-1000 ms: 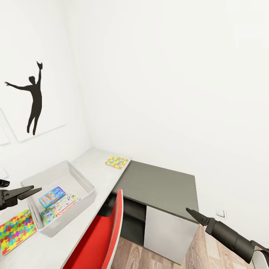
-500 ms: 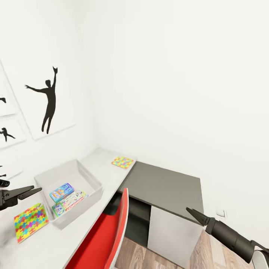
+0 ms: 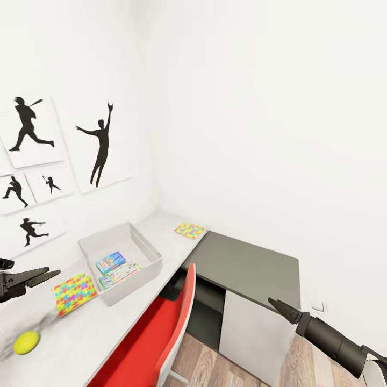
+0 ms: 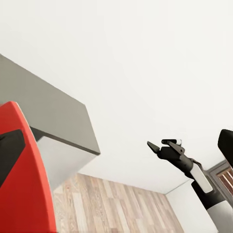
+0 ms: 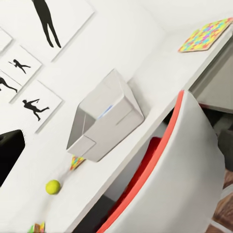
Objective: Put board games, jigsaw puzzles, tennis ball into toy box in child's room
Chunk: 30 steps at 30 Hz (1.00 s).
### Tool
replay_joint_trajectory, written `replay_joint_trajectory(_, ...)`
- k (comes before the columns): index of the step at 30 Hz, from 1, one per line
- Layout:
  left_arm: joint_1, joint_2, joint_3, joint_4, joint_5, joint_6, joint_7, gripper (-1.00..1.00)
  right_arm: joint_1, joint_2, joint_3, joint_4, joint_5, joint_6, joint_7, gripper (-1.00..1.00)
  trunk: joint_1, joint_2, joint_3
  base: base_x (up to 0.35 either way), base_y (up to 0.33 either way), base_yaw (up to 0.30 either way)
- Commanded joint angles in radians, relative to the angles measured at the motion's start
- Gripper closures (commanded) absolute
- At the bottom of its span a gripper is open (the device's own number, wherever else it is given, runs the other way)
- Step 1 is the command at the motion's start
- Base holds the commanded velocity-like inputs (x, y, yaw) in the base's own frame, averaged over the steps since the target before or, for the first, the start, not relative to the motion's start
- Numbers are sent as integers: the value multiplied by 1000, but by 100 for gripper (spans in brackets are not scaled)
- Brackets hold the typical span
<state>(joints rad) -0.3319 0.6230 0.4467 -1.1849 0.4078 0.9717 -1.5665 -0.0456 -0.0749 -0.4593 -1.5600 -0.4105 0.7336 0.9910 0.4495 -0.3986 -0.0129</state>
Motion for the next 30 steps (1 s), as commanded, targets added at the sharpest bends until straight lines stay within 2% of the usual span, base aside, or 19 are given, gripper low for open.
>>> replay_joint_trajectory(1,-1,0,0,0,-1,11,-4,-100,0,0,-1,0,-4,6,1,-100,0,-1,0,-28,-11,211)
replay_joint_trajectory(18,0,-2,-1,1,-1,9,-4,-100,0,-1,-1,0,-4,6,-1,-100,0,-1,18,-131,35,234)
replay_joint_trajectory(30,0,-3,0,2,-1,7,-4,-100,0,0,-1,-1,-2,6,-2,-100,0,-1,28,-22,8,252)
